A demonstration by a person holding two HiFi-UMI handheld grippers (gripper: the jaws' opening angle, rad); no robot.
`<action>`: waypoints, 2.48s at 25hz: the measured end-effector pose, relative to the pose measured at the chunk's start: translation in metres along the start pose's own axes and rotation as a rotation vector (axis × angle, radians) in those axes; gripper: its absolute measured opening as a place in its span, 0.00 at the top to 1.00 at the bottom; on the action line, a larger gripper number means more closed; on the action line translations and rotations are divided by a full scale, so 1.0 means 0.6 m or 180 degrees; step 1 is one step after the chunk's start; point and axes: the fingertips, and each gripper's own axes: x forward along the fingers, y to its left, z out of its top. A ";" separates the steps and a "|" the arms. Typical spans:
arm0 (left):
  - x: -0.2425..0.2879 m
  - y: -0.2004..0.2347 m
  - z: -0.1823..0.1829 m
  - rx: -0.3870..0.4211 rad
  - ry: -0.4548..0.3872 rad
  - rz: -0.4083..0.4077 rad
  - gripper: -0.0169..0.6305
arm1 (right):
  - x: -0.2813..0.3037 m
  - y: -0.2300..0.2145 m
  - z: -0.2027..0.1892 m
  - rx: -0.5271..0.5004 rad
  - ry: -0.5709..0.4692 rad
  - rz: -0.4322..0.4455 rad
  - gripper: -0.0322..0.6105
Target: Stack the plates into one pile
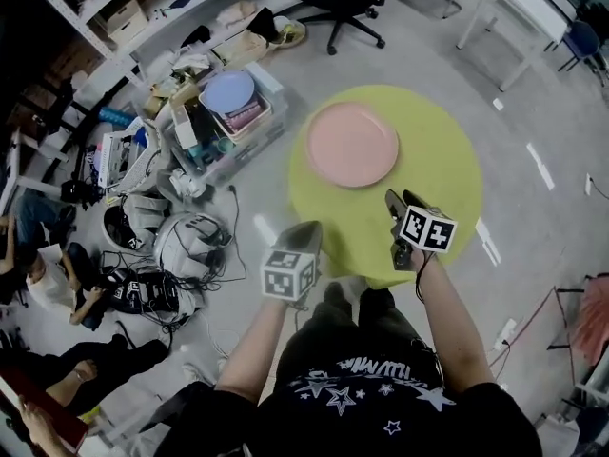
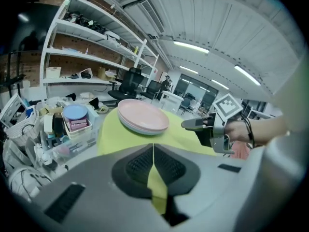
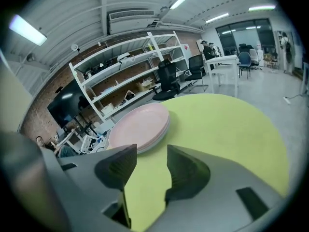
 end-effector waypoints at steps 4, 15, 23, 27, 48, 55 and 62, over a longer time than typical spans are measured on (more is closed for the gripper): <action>0.005 -0.010 -0.006 0.0054 0.0034 -0.0092 0.94 | -0.026 0.019 -0.019 -0.0336 0.0019 -0.0019 0.73; -0.006 -0.058 -0.036 0.0041 0.0087 -0.0127 0.94 | -0.081 0.028 -0.043 -0.0461 -0.0120 0.0148 0.91; -0.039 -0.120 -0.081 0.0042 0.0023 -0.0056 0.94 | -0.153 -0.005 -0.103 -0.0353 -0.0149 0.0293 0.93; -0.062 -0.160 -0.095 0.0101 -0.0052 -0.0037 0.94 | -0.199 -0.018 -0.122 -0.0340 -0.0231 0.0336 0.93; -0.200 -0.383 -0.231 0.0139 -0.0255 -0.0007 0.94 | -0.452 -0.046 -0.243 -0.0571 -0.0415 0.0590 0.93; -0.218 -0.429 -0.239 0.0223 -0.0262 -0.0024 0.94 | -0.489 -0.058 -0.255 -0.0560 -0.0436 0.0620 0.93; -0.228 -0.443 -0.236 0.0328 -0.0318 -0.0043 0.94 | -0.506 -0.050 -0.270 -0.0625 -0.0450 0.0651 0.93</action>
